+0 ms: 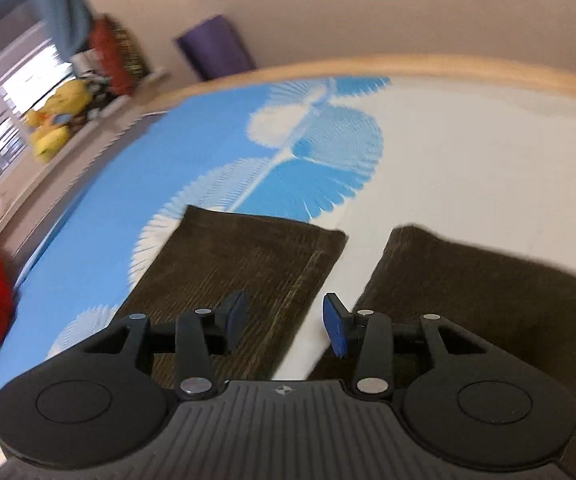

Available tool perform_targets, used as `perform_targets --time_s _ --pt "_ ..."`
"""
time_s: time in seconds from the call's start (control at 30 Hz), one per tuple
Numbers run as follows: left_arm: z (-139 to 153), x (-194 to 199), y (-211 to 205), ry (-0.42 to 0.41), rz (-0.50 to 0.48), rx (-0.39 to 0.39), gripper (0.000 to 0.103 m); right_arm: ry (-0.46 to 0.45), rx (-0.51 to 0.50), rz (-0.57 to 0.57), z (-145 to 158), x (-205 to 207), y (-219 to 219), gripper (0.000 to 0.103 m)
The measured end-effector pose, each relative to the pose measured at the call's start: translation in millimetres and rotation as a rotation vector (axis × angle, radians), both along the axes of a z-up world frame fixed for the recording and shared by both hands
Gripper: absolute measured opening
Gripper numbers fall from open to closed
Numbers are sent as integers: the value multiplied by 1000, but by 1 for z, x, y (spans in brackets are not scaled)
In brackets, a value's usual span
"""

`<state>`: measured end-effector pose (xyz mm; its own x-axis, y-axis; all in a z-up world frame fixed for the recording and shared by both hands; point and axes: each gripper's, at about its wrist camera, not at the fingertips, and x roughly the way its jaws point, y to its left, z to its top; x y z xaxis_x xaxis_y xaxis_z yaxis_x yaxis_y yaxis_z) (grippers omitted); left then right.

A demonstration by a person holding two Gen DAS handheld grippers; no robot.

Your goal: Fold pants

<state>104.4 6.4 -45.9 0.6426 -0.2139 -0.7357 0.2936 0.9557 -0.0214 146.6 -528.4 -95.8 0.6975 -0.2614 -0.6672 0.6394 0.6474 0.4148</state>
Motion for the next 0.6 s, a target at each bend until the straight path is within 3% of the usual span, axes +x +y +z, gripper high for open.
perform_targets --time_s 0.1,0.27,0.37,0.43,0.5,0.53,0.6 --pt "25 -31 13 -67 66 -53 83 -1 -1 33 17 -39 1 49" --pt "51 -91 39 -140 127 -6 85 17 72 36 17 -114 -5 51" --pt "46 -127 56 -163 175 20 85 83 172 1 4 -146 -11 51" --pt "30 -150 66 -218 263 85 85 84 206 -28 1 -161 -15 51" --pt "11 -150 73 -106 282 206 84 120 170 -11 0 -167 -14 51" --pt "7 -150 78 -91 300 239 84 136 156 5 -2 -167 -13 51" --pt "4 -146 92 -69 326 197 84 165 148 50 -9 -164 -12 51"
